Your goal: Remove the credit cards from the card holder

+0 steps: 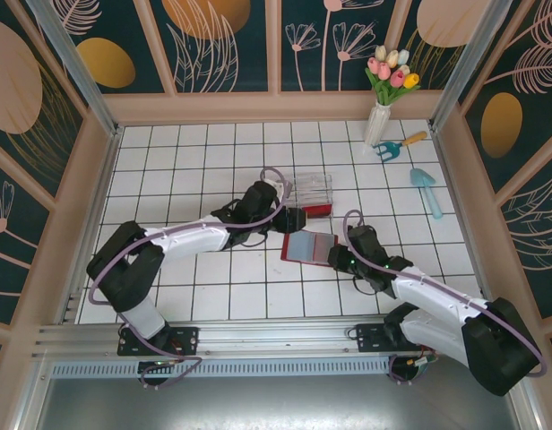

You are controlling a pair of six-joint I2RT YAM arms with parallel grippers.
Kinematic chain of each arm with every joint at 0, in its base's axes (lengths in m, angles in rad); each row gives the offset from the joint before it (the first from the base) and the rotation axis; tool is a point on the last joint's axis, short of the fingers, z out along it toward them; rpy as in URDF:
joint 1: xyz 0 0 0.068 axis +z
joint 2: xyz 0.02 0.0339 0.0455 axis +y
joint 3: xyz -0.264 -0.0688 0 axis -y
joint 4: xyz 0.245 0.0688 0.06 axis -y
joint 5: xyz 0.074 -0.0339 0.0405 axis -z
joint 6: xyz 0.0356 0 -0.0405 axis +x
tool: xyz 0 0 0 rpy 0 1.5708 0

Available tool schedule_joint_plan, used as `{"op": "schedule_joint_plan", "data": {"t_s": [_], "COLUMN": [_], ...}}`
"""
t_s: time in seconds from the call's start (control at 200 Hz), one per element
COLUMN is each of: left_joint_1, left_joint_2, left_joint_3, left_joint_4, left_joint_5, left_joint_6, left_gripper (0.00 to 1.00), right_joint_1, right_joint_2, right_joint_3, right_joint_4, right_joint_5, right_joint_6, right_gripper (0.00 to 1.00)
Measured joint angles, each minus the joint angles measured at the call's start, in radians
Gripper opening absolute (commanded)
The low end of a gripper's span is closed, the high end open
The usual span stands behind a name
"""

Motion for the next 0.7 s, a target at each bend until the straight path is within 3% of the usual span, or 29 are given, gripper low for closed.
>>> {"op": "schedule_joint_plan", "data": {"t_s": [0.105,0.36,0.701], "left_joint_1": [0.0,-0.002,-0.008], "left_joint_2": [0.006,0.008,0.083], "left_joint_3": [-0.062,-0.113,-0.118], "left_joint_4": [0.01,0.014,0.023], "left_joint_5": [0.006,0.005,0.005], "left_joint_6": [-0.053,-0.091,-0.101], "left_gripper": [0.25,0.21,0.24], "right_joint_1": [-0.023,-0.065,-0.076], "right_joint_2": [0.002,0.057,0.133], "right_joint_3": [-0.002,-0.002,-0.002], "right_joint_4": [0.02,0.086,0.134], "right_joint_5": [-0.023,-0.098,-0.14], "right_joint_6": [0.008,0.011,0.011], "right_gripper": [0.34,0.36,0.35]}}
